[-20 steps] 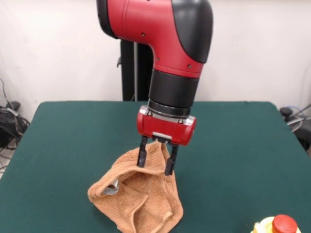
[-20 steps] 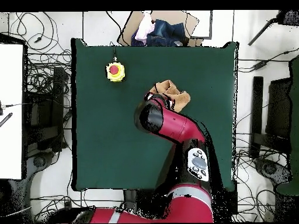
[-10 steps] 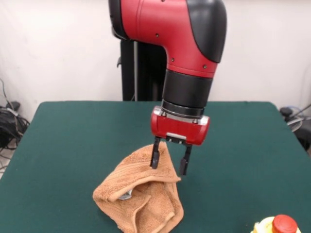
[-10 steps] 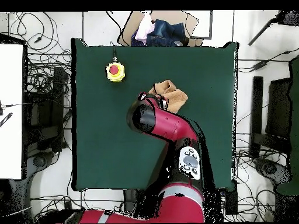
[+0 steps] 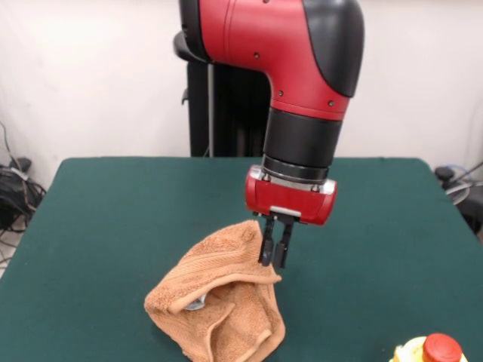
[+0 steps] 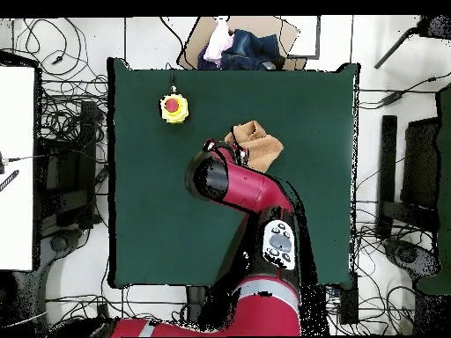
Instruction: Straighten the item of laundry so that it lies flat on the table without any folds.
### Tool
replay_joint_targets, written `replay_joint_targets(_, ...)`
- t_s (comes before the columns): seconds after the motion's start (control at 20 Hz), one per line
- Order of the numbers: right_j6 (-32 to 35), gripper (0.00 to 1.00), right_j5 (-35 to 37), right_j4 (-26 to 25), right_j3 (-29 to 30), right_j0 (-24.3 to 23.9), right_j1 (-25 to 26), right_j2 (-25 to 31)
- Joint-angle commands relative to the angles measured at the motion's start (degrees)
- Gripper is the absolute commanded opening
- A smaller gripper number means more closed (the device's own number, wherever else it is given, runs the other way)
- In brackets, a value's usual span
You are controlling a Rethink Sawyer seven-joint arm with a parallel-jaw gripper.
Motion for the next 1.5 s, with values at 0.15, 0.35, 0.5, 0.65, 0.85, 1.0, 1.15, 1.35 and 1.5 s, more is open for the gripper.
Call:
replay_joint_targets(0.15,9.49,0.0,-0.97,-1.81,2.91,-1.34,0.13,4.4)
replay_joint_targets(0.35,9.38,0.0,-3.26,-2.53,2.6,-2.59,1.71,5.68)
replay_joint_targets(0.5,9.68,0.0,-4.35,-2.7,2.25,-1.61,2.15,4.29)
replay_joint_targets(0.65,10.27,0.0,-4.97,-2.56,2.5,-1.51,2.08,4.18)
replay_joint_targets(0.85,10.62,1.0,-5.29,-2.63,2.3,-1.99,2.55,4.85)
replay_joint_targets(1.0,10.85,1.0,-6.31,-2.7,2.11,-2.11,3.6,5.26)
replay_joint_targets(1.15,11.1,1.0,-7.35,-2.69,2.06,-2.18,4.29,5.51)
replay_joint_targets(1.35,10.82,1.0,-6.87,-2.46,1.93,-2.08,4.22,5.36)
replay_joint_targets(1.5,10.26,1.0,-6.95,-2.56,1.06,-1.85,5.14,4.92)
